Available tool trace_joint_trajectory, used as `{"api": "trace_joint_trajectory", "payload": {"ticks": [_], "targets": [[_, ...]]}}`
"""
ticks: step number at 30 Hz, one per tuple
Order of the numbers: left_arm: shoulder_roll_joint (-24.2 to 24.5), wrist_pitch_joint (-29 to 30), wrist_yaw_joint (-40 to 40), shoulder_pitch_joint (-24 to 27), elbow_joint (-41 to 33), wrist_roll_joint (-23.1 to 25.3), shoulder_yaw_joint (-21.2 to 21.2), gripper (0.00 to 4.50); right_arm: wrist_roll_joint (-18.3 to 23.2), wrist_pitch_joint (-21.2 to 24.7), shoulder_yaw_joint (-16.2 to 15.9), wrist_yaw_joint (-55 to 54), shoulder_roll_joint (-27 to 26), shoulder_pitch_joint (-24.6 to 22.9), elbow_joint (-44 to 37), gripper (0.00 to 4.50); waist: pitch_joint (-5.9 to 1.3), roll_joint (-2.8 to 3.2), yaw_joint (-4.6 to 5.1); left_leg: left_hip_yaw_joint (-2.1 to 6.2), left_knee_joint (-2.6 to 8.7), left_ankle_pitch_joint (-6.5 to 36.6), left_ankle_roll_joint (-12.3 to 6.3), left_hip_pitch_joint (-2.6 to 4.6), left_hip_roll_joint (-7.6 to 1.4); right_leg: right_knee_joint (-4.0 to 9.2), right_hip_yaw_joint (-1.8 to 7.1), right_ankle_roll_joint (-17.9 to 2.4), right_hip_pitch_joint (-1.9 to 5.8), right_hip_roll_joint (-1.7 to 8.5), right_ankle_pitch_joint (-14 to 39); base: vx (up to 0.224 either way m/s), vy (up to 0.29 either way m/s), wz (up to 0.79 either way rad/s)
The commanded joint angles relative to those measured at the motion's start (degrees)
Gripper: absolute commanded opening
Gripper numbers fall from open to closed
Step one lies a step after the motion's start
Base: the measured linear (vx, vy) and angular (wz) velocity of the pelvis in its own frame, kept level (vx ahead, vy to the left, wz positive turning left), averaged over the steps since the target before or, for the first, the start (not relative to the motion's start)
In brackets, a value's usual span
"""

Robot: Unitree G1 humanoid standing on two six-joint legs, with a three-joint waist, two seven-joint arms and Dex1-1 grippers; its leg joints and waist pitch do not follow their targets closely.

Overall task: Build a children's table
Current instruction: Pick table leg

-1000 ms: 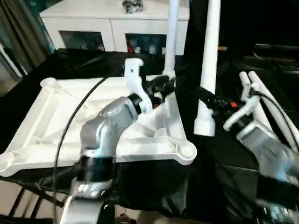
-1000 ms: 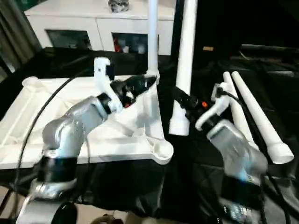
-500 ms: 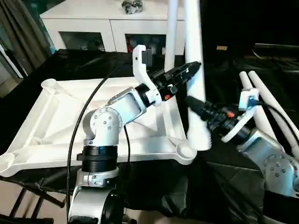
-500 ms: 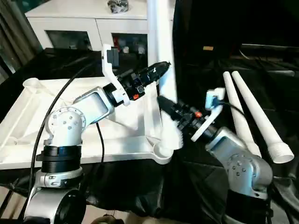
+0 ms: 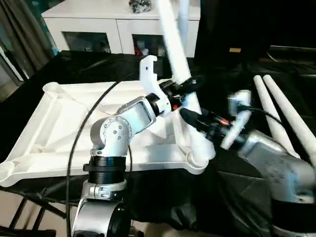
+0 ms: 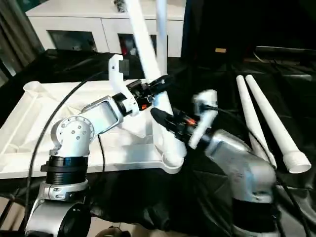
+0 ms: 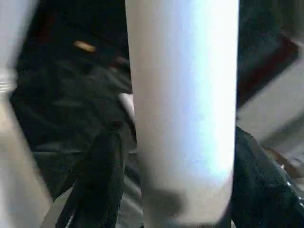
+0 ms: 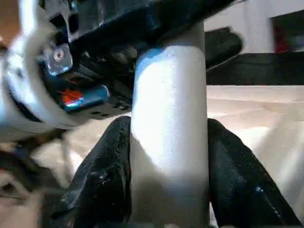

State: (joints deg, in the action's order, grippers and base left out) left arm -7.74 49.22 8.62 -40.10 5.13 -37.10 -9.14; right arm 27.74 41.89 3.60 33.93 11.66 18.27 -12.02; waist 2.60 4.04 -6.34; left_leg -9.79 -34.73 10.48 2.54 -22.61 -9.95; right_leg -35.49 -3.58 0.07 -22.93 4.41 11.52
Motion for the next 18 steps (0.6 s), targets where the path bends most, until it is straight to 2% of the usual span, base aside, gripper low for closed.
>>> {"api": "trace_joint_trajectory", "payload": {"ticks": [1,2,4,5,6,7,8,9,10,12,13,14,15,18], "targets": [[-3.5,-1.7,-4.8,-1.7,1.5,2.3,-2.0,2.95,-4.0,-3.9,-3.4,-3.5,-1.2,1.6,-0.9,1.82,-3.90,-1.53,0.07,0.96,3.48,3.9,-1.72,0.61,-2.14,4.84,2.29,-7.4,3.00,3.39,10.2,0.000,0.000,0.00],[-3.5,-1.7,-4.8,-1.7,1.5,2.3,-2.0,2.95,-4.0,-3.9,-3.4,-3.5,-1.2,1.6,-0.9,1.82,-4.01,-1.33,0.12,1.04,3.47,3.3,-1.77,0.60,-2.22,4.67,2.29,-7.6,2.99,3.34,8.3,0.000,0.000,0.00],[-4.6,-2.4,-7.3,-2.6,2.0,2.2,-2.9,2.95,-8.8,-6.5,-6.7,-6.9,-2.0,2.2,-0.5,1.82,-4.26,-1.17,0.00,1.12,3.31,2.0,-2.37,0.67,-2.34,4.23,2.27,-8.6,2.99,3.37,4.8,0.000,0.000,0.00],[-5.2,-2.9,-8.1,-3.0,2.0,2.2,-3.2,2.95,-10.3,-7.3,-8.0,-8.3,-3.0,2.5,-0.2,1.82,-4.35,-0.85,0.19,1.20,3.18,0.8,-2.33,0.52,-2.27,3.97,2.15,-9.4,2.88,3.24,2.2,0.000,0.000,0.00],[-5.8,-3.2,-8.9,-3.2,2.1,1.9,-3.5,2.95,-10.9,-7.8,-8.4,-9.6,-4.2,2.8,0.1,1.82,-4.40,-0.83,0.29,1.15,3.11,0.6,-2.63,0.48,-2.15,3.83,2.13,-10.1,2.98,3.22,0.4,0.000,0.000,0.00],[-6.2,-3.3,-9.6,-3.3,2.2,1.6,-4.0,2.95,-11.7,-8.3,-8.7,-10.6,-4.7,3.0,0.4,1.82,-4.38,-0.76,0.21,1.13,3.12,0.8,-2.85,0.50,-2.16,3.81,2.15,-10.3,3.03,3.29,0.0,0.000,0.000,0.00],[-7.2,-4.2,-11.8,-3.7,2.7,1.5,-4.6,2.95,-15.3,-10.9,-10.6,-13.3,-5.2,3.7,1.4,1.82,-4.30,-0.50,0.33,1.17,3.14,1.5,-2.57,0.51,-2.24,3.89,2.11,-10.5,2.87,3.27,0.2,0.000,0.000,0.00],[-7.6,-5.2,-14.1,-4.2,3.3,2.2,-4.8,2.95,-19.1,-13.7,-12.2,-16.2,-5.5,4.5,2.4,1.82,-4.38,-0.38,0.26,1.20,3.15,2.0,-2.30,0.60,-2.22,3.78,2.11,-10.6,3.03,3.38,0.3,0.000,0.000,0.00],[-7.6,-5.5,-14.5,-4.3,3.5,2.4,-4.8,2.95,-19.3,-13.9,-12.2,-16.8,-5.8,4.7,2.6,1.82,-4.28,-0.43,0.33,1.12,3.18,2.4,-2.16,0.60,-2.20,3.96,2.14,-10.5,2.92,3.29,0.6,0.000,0.000,0.00],[-7.9,-6.7,-16.0,-4.7,4.0,2.2,-5.1,2.95,-21.4,-15.6,-12.9,-19.0,-6.5,5.8,3.3,1.82,-4.25,0.15,0.27,1.24,3.32,4.2,-1.65,0.73,-2.24,4.00,2.19,-10.2,3.06,3.26,1.2,0.000,0.000,0.00],[-7.8,-6.9,-16.2,-4.9,4.2,2.1,-5.0,2.78,-22.4,-16.3,-13.5,-19.5,-6.4,6.2,3.6,1.82,-4.28,0.58,0.26,1.38,3.38,4.4,-1.33,0.73,-2.30,3.87,2.14,-10.1,3.05,3.27,1.1,0.000,0.000,0.00],[-7.9,-7.2,-16.4,-5.1,4.3,2.2,-5.0,2.67,-23.2,-16.9,-14.1,-19.6,-6.1,6.6,4.0,1.82,-4.23,0.31,0.38,1.35,3.42,4.8,-1.10,0.70,-2.30,4.02,2.10,-9.9,3.07,3.17,1.0,0.000,0.000,0.00],[-7.9,-7.5,-16.5,-5.2,4.4,2.2,-4.9,2.60,-23.8,-17.5,-14.5,-19.8,-6.0,6.8,4.3,1.82,-4.26,0.43,0.43,1.40,3.42,5.1,-0.64,0.73,-2.28,3.85,2.13,-9.9,3.21,3.17,-0.3,0.000,0.000,0.00],[-8.0,-8.0,-16.3,-5.2,4.6,2.0,-4.3,2.48,-24.8,-18.5,-14.8,-20.6,-6.6,7.0,5.1,1.82,-4.23,0.30,0.50,1.29,3.40,5.8,-0.71,0.71,-2.19,3.86,2.22,-10.0,3.28,3.31,-0.3,0.000,0.000,0.00]]}}
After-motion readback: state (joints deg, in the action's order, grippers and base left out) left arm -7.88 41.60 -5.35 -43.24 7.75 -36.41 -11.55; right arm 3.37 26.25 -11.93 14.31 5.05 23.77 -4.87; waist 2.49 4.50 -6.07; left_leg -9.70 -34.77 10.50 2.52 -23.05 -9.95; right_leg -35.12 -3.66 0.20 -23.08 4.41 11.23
